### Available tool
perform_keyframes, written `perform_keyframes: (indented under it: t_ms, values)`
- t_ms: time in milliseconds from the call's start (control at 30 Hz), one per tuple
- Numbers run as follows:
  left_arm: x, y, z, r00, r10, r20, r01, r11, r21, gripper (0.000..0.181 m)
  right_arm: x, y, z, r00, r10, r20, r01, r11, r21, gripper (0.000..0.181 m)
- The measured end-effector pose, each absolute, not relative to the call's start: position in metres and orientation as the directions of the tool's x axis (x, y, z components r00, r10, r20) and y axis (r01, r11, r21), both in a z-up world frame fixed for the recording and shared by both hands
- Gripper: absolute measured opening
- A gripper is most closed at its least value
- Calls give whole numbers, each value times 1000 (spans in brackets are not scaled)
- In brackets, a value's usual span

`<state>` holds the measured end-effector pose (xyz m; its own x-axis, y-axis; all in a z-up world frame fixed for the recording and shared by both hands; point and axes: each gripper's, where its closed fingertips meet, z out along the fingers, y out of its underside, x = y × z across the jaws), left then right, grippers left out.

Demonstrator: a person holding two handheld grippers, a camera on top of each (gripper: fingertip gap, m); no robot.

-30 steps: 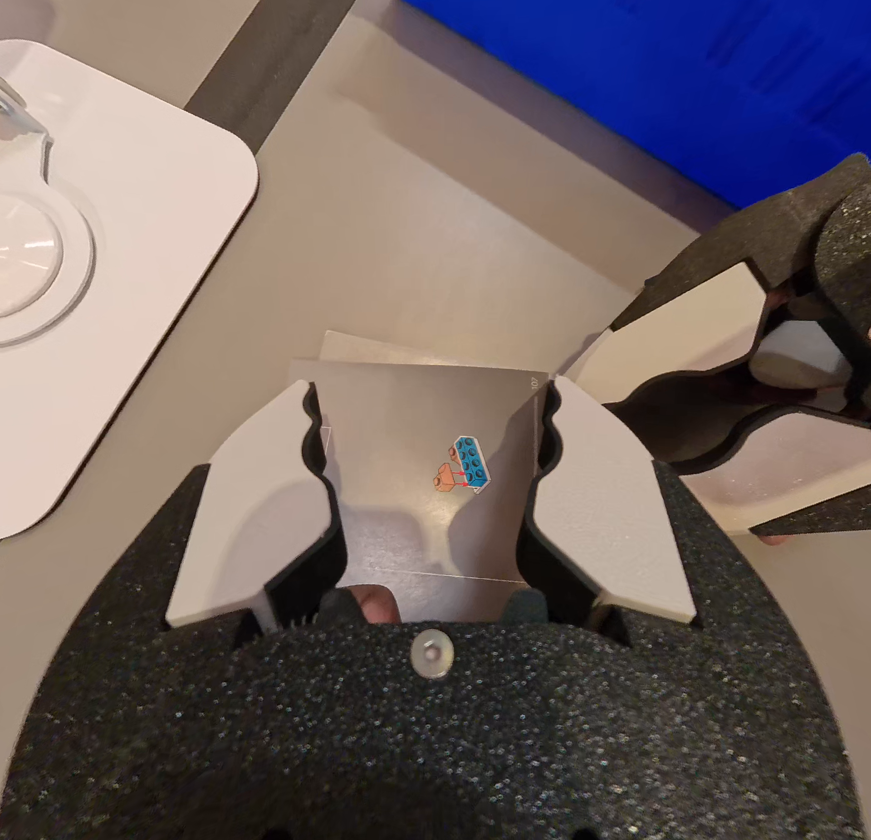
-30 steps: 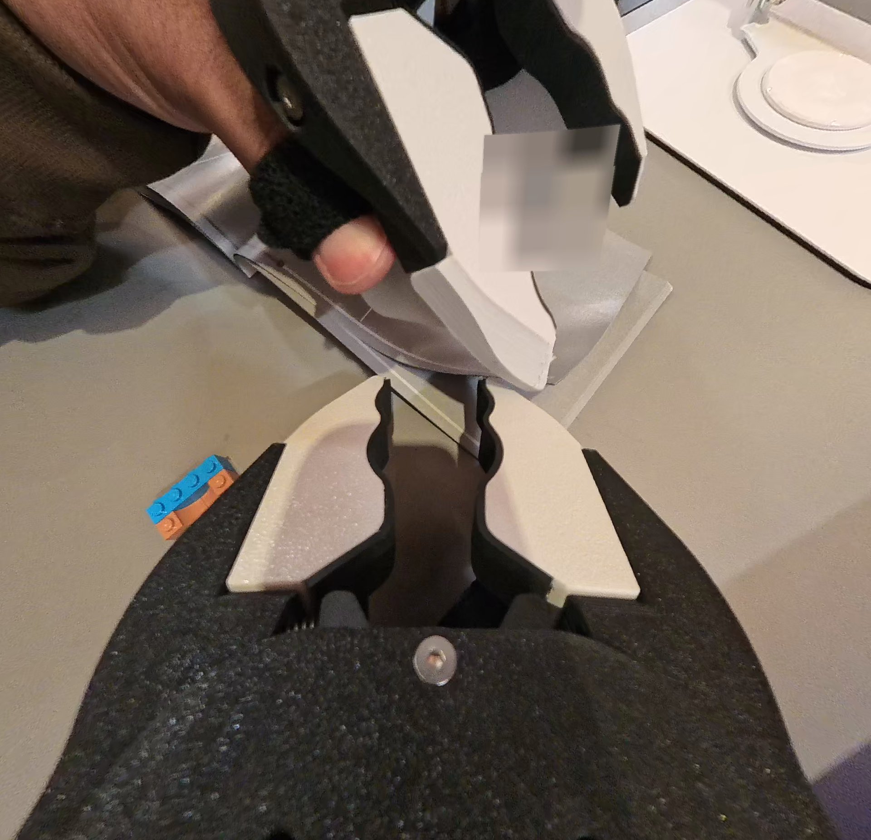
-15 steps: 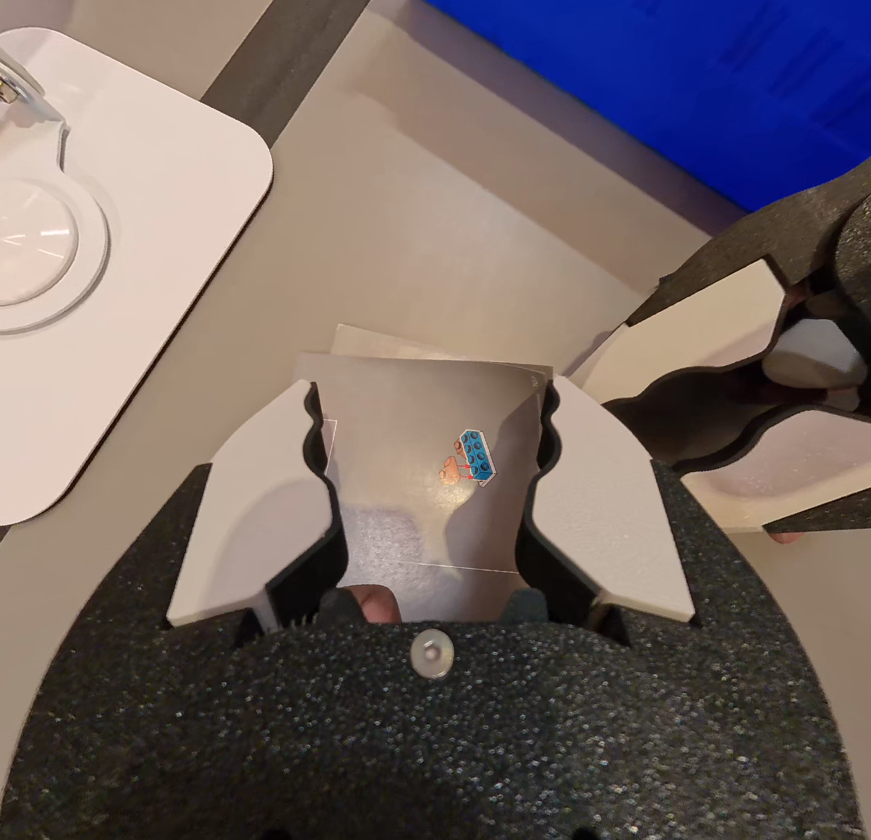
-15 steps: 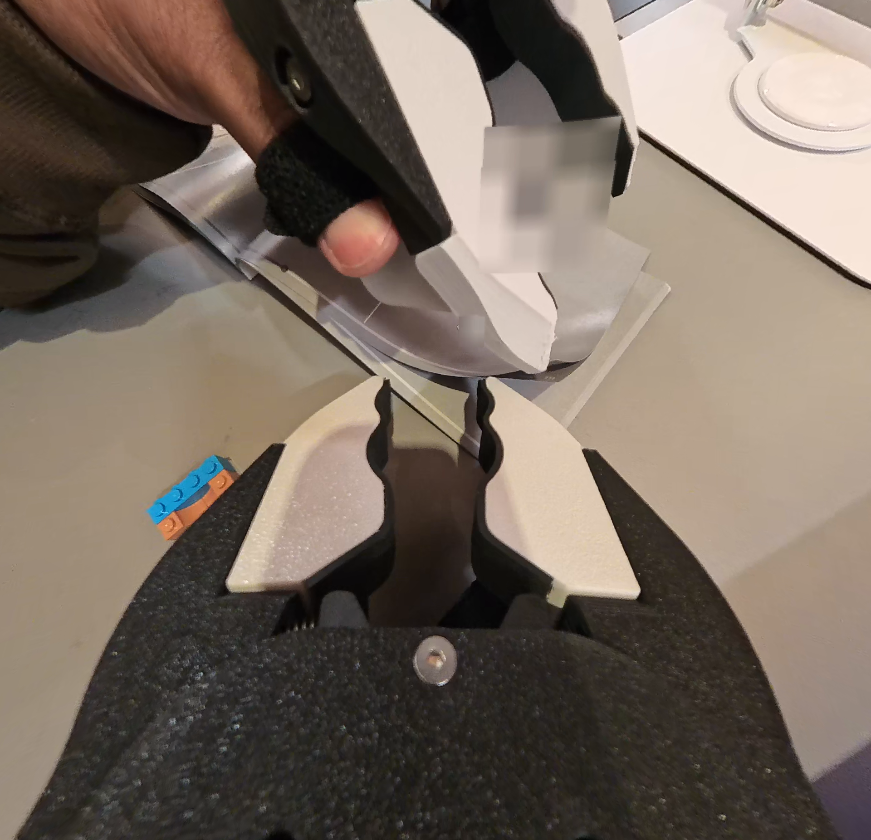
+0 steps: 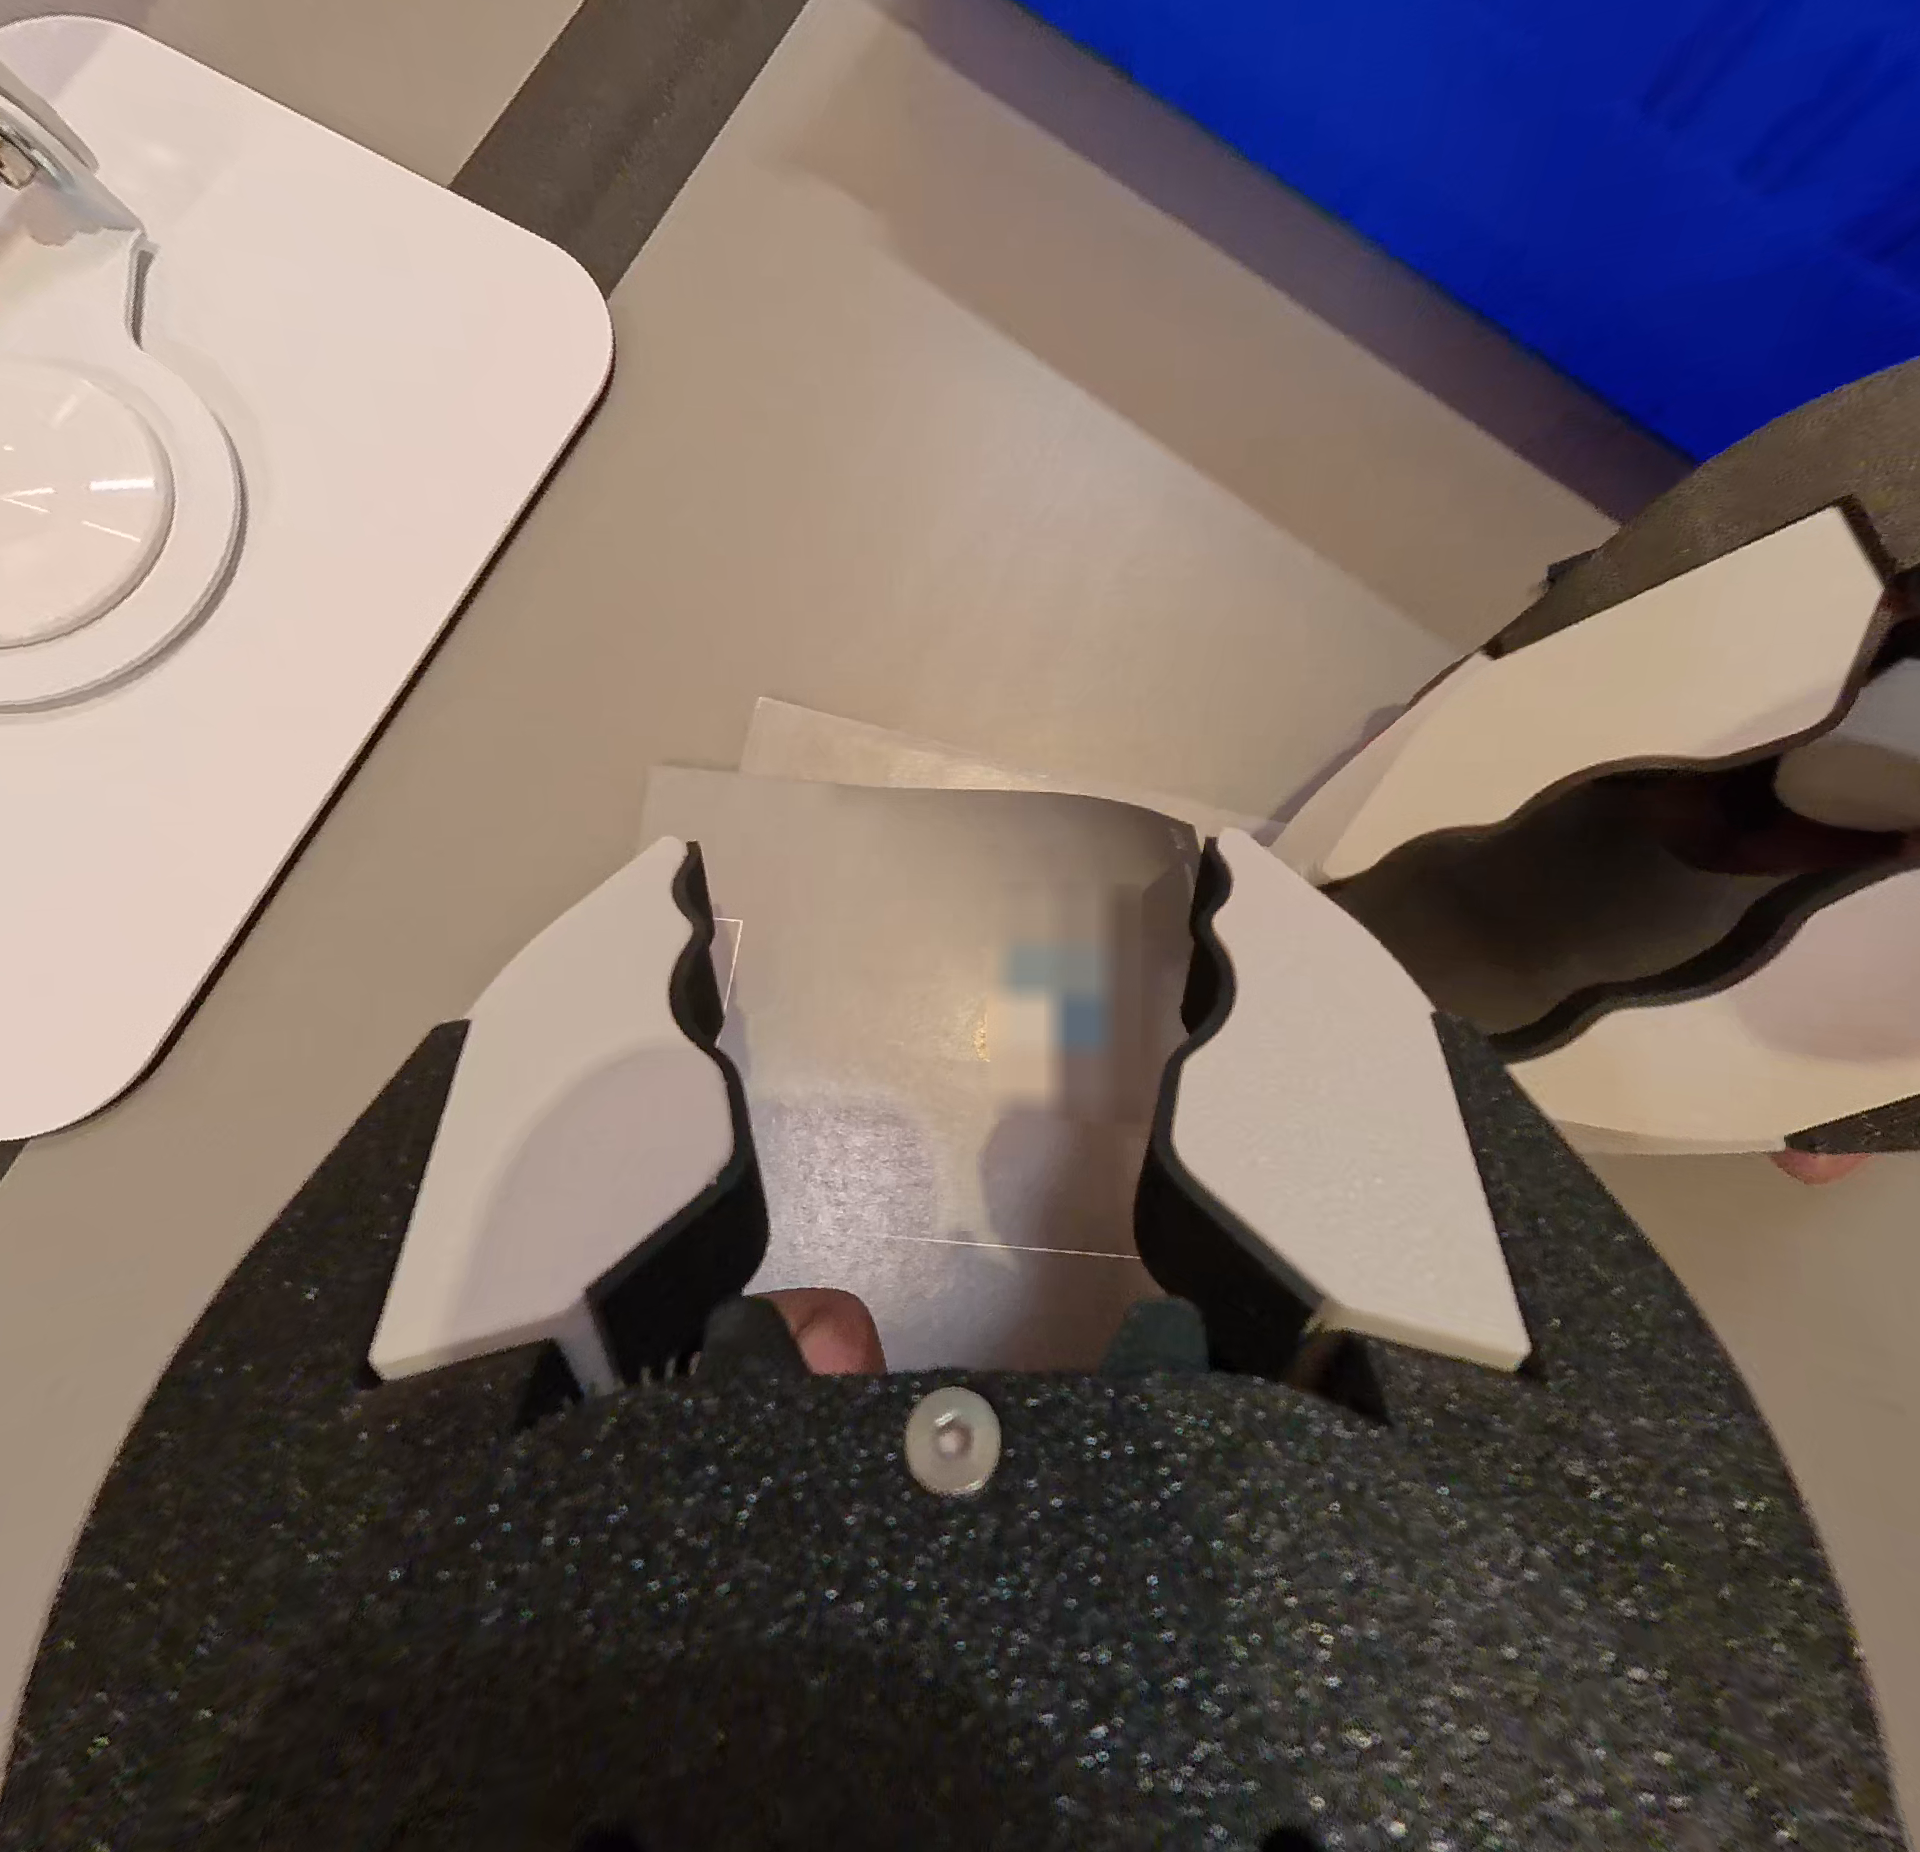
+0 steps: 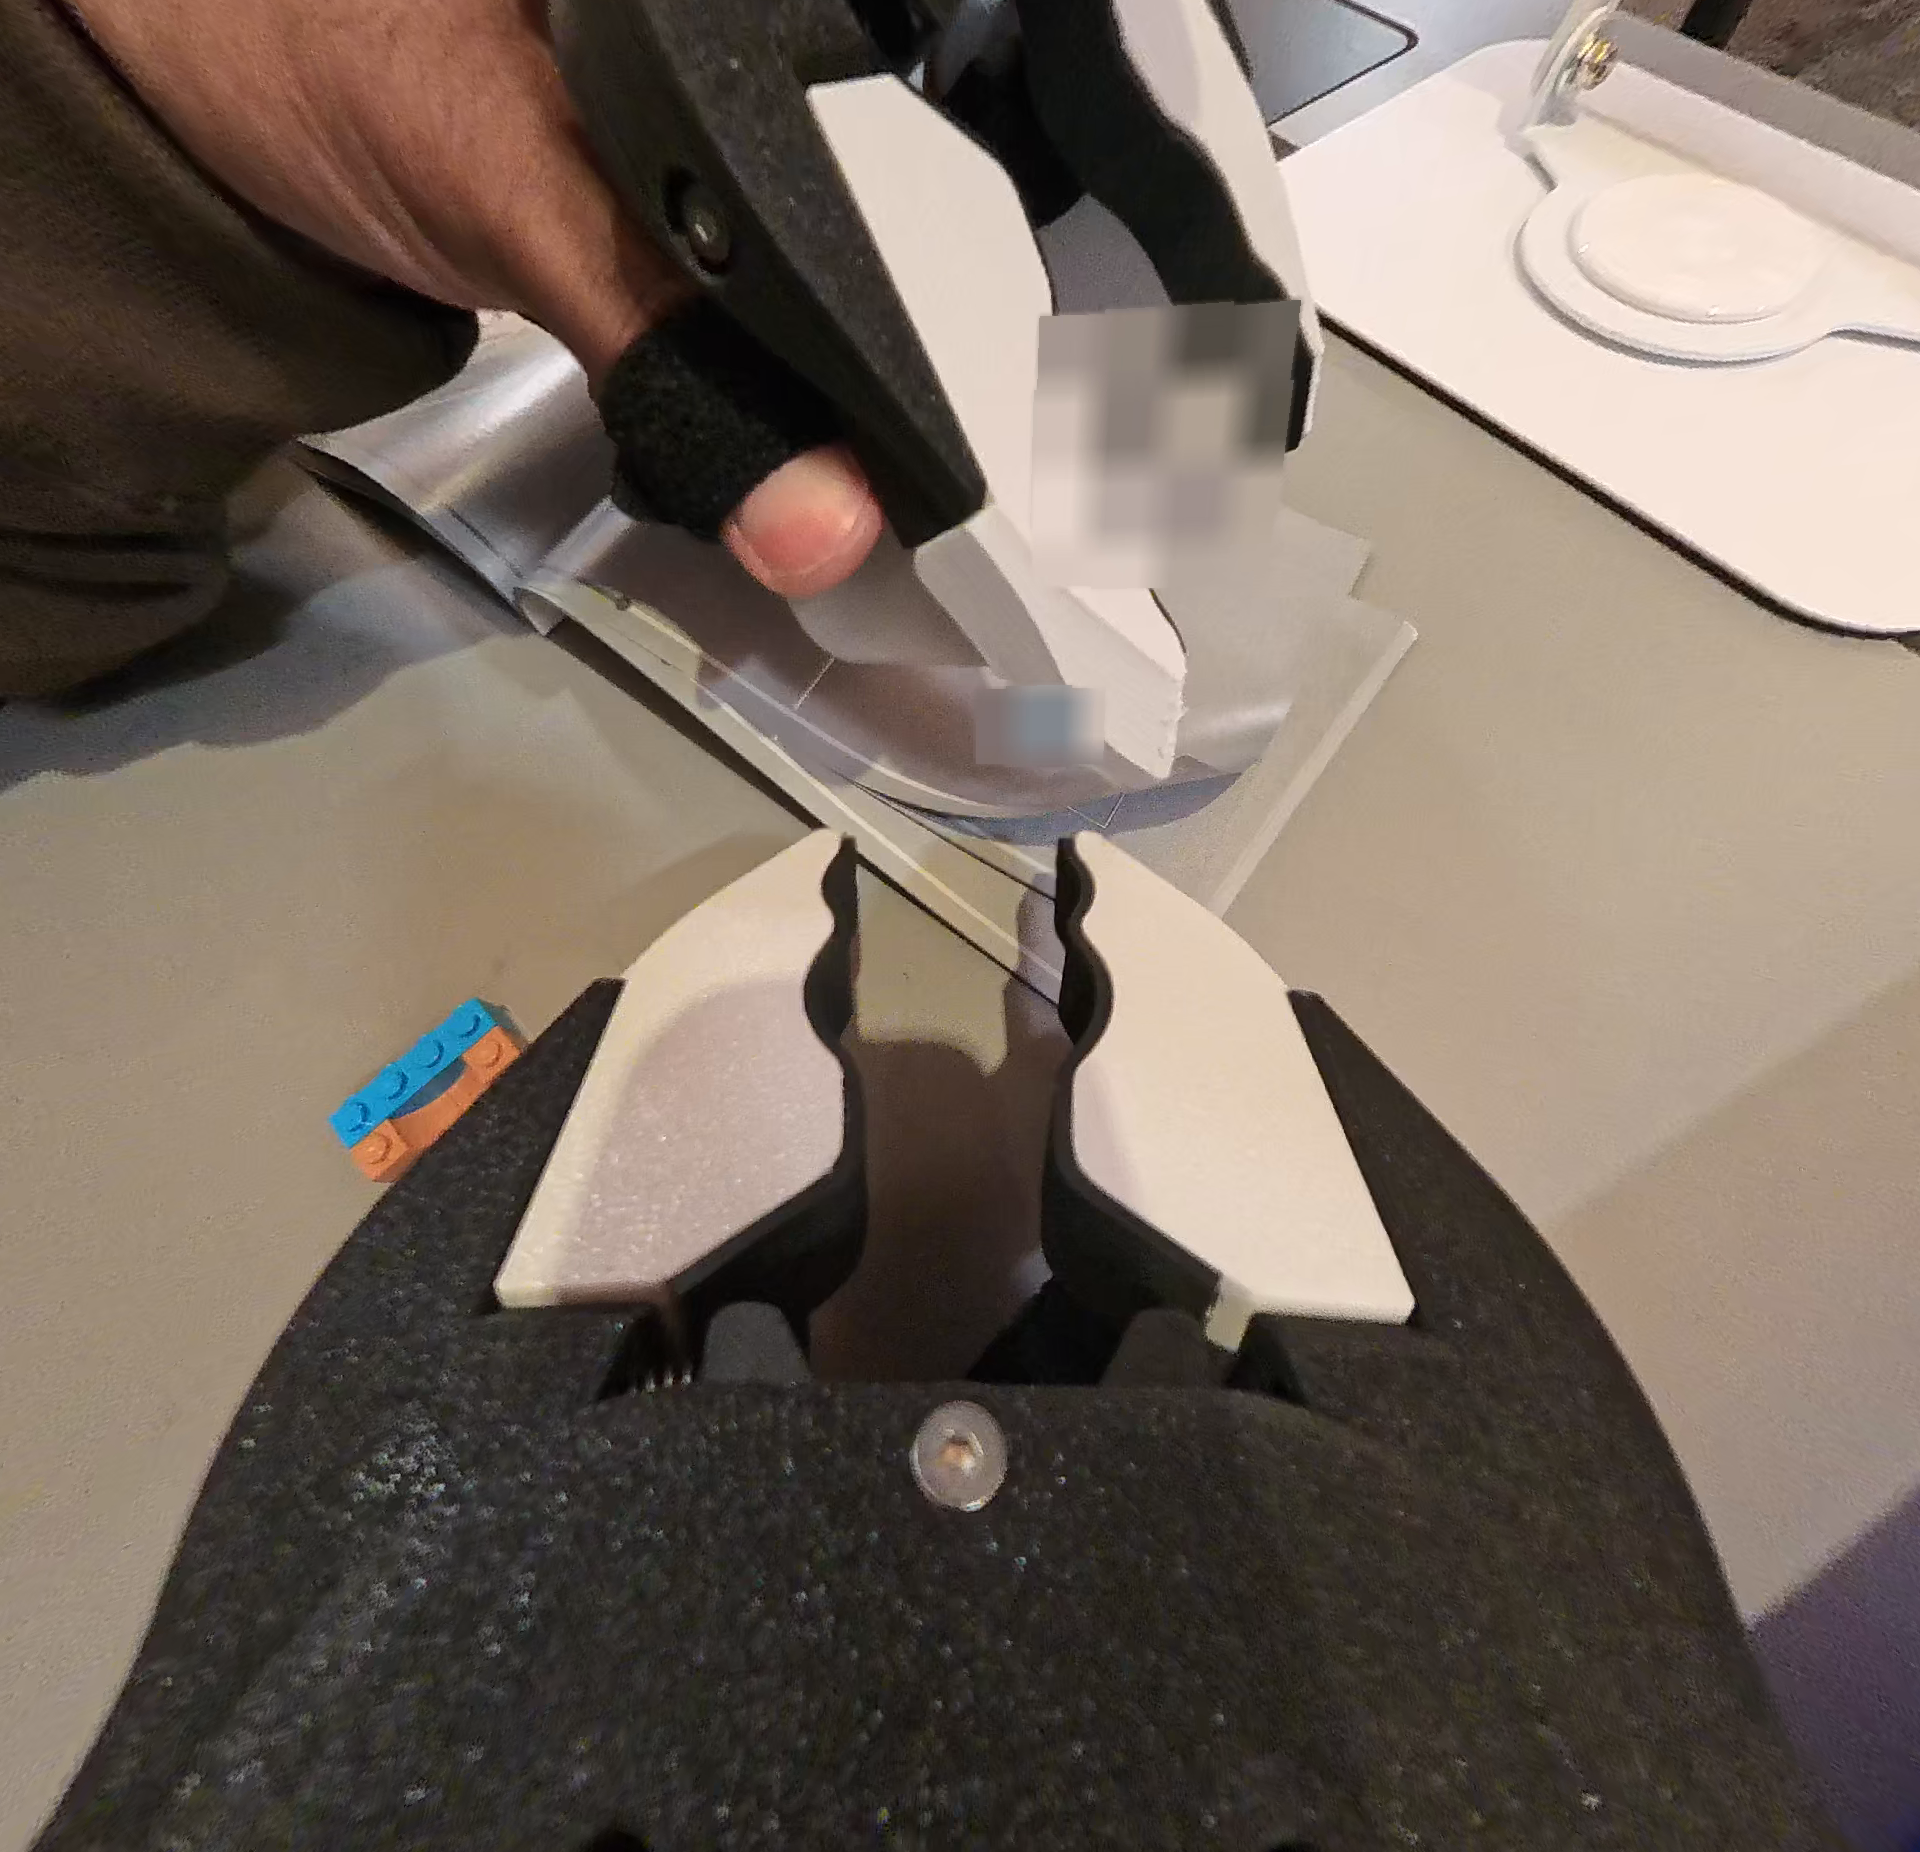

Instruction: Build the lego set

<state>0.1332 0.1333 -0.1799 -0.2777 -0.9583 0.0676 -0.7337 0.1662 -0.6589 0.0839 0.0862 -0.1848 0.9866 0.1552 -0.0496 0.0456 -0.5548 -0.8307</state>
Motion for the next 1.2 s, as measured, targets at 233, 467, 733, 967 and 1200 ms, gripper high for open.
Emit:
perform_keyframes:
  t_ms: [233, 467, 733, 967, 1200]
  values:
    - [133, 134, -178, -277, -958, 68, -734, 165, -659, 89, 91, 90, -189, 990, 114, -86, -3, -583, -813, 37]
    - [132, 133, -171, -279, -958, 71, -722, 160, -673, 89, 87, 96, -200, 982, 144, -124, -1, -650, -760, 40]
    - [133, 126, -155, -302, -944, 134, -681, 115, -723, 89, 89, 96, -194, 961, 144, -237, -95, -634, -768, 41]
    - [129, 136, -149, -282, -951, 127, -683, 106, -723, 89, 88, 96, -192, 957, 157, -244, -96, -622, -777, 42]
    - [117, 137, -156, -313, -946, 83, -722, 180, -668, 89, 86, 95, -189, 958, 180, -224, -72, -605, -793, 42]
